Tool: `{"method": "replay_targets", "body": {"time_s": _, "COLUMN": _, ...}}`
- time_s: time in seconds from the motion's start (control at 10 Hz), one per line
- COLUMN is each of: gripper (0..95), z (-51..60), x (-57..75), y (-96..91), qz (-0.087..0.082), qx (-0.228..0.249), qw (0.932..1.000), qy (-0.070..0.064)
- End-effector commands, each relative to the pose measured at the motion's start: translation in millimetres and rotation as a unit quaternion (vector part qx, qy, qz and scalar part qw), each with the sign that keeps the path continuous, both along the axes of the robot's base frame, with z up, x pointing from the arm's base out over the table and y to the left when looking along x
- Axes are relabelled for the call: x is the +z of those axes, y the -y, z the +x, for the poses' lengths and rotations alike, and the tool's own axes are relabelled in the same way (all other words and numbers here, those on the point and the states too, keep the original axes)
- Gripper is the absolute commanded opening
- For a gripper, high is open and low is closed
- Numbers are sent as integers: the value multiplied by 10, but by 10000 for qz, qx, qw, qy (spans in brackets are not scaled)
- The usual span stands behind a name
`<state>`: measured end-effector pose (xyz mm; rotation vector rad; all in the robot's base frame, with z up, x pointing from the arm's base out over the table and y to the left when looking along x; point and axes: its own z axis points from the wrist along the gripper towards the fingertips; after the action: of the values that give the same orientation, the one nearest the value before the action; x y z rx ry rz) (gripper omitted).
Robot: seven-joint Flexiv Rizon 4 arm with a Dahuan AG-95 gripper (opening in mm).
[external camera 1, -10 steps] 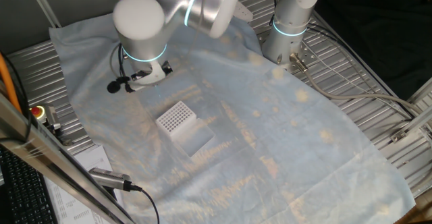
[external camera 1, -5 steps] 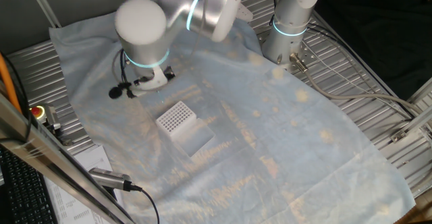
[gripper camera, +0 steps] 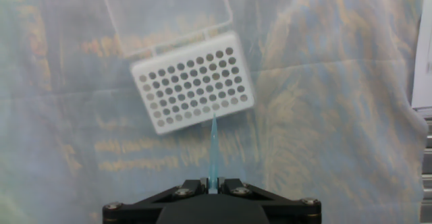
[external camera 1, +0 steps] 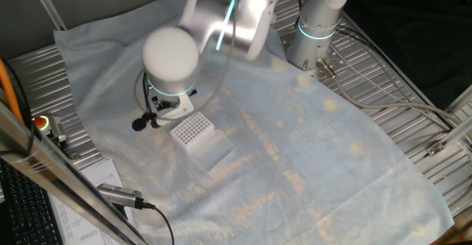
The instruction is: Insert a medium pipette tip into the holder for medium pipette tips
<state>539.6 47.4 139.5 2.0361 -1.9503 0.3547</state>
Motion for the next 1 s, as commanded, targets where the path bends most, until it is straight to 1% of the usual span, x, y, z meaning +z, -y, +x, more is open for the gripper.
{"method": "replay_targets", "body": {"time_s": 0.1, "gripper": 0, "z": 29, "x": -48, "y": 32, "qz": -40, "qx": 51, "qw": 10000, "qy": 26}}
{"method": "replay_targets", "body": {"time_s": 0.2, "gripper": 0, "z": 128, "x": -155, "y": 217, "qz": -83, "qx": 208, "qw": 9997, "qy": 11}}
{"method": "replay_targets", "body": {"time_s": 0.3, "gripper": 0, "z": 203, "x": -174, "y": 362, "qz": -62, "qx": 277, "qw": 9996, "qy": -22}}
{"method": "replay_targets", "body": {"time_s": 0.4, "gripper": 0, "z": 245, "x": -141, "y": 422, "qz": -115, "qx": 348, "qw": 9993, "qy": -54}}
{"method": "replay_targets", "body": {"time_s": 0.5, "gripper": 0, "z": 265, "x": -85, "y": 412, "qz": -174, "qx": 430, "qw": 9989, "qy": -112}}
{"method": "replay_targets", "body": {"time_s": 0.6, "gripper": 0, "z": 244, "x": -39, "y": 356, "qz": -165, "qx": 420, "qw": 9989, "qy": -131}}
{"method": "replay_targets", "body": {"time_s": 0.7, "gripper": 0, "z": 202, "x": 26, "y": 270, "qz": -193, "qx": 373, "qw": 9991, "qy": -115}}
{"method": "replay_targets", "body": {"time_s": 0.8, "gripper": 0, "z": 182, "x": 50, "y": 220, "qz": -229, "qx": 354, "qw": 9990, "qy": -111}}
{"method": "replay_targets", "body": {"time_s": 0.9, "gripper": 0, "z": 151, "x": 66, "y": 110, "qz": -429, "qx": 389, "qw": 9982, "qy": -128}}
{"method": "replay_targets", "body": {"time_s": 1.0, "gripper": 0, "z": 131, "x": 38, "y": 29, "qz": -607, "qx": 409, "qw": 9972, "qy": -117}}
